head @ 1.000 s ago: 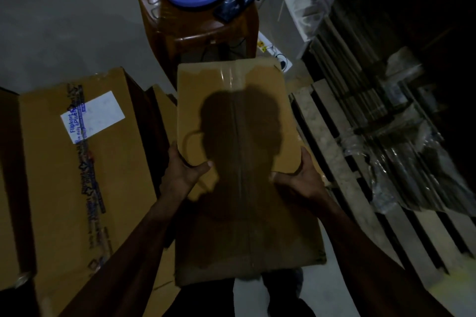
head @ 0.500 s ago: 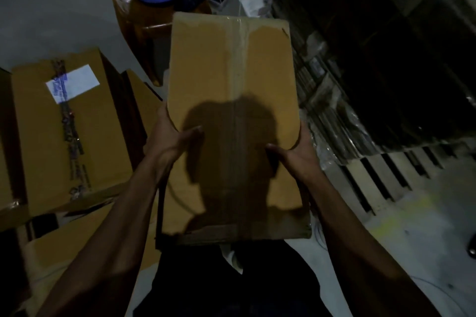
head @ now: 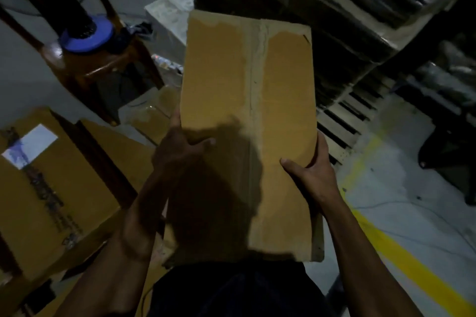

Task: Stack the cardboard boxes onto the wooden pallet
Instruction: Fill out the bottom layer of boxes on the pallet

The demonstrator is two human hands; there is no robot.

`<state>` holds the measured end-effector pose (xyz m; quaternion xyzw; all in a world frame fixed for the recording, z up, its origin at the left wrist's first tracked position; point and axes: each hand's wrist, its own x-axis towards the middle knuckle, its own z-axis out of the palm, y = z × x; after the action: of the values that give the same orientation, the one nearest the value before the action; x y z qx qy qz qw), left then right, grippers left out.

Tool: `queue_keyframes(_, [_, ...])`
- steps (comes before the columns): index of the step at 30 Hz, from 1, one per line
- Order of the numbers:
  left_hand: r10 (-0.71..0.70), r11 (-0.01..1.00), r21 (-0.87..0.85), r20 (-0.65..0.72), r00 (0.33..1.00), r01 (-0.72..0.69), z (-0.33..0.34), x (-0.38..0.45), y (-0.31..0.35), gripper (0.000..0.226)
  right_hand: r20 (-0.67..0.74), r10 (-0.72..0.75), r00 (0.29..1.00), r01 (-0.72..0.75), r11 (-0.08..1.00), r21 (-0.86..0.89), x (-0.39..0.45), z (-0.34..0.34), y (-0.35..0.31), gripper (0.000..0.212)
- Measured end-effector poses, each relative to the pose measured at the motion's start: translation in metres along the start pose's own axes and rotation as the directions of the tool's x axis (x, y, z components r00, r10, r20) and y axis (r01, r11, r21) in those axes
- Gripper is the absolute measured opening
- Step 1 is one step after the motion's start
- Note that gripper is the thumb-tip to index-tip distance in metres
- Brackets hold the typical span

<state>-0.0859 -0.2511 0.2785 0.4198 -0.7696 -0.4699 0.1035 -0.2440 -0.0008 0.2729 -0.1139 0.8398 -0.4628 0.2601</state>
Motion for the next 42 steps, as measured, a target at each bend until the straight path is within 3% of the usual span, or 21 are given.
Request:
queue_keyframes(4, [0.016,0.985,0.166,0.116,0.993,-0.036,0.010,-0.018,0.013,0.123,-0.141,0.048,0.989,-0.041,0.998,0.053,-0.052,-0.010,0.022,0.113])
queue_keyframes(11, [0.191,0.972,0.048,0.415,0.890,-0.232,0.054,-0.044,0.047,0.123,-0.353,0.204,0.913,-0.151,0.973,0.172,-0.131,-0.047,0.061,0.116])
queue_keyframes(21, [0.354,0.881,0.064,0.570,0.742,-0.469,0.195,-0.107,0.134,0.108,-0.573,0.357,0.737,-0.253,0.933,0.256,-0.195,-0.150,0.137,0.109])
queue_keyframes(29, [0.386,0.867,-0.035,0.677,0.627,-0.497,0.348,-0.170,0.225,0.104,-0.627,0.450,0.636,-0.295,0.892,0.342,-0.218,-0.288,0.212,0.108])
queue_keyframes(38, [0.430,0.743,0.038,0.738,0.521,-0.668,0.482,-0.223,0.327,0.111,-0.716,0.513,0.473,-0.287,0.858,0.426,-0.242,-0.407,0.258,0.105])
queue_keyframes(42, [0.448,0.693,0.003,0.782,0.433,-0.721,0.543,-0.236,0.361,0.108,-0.739,0.561,0.374,-0.261,0.828,0.496,-0.243,-0.441,0.276,0.105])
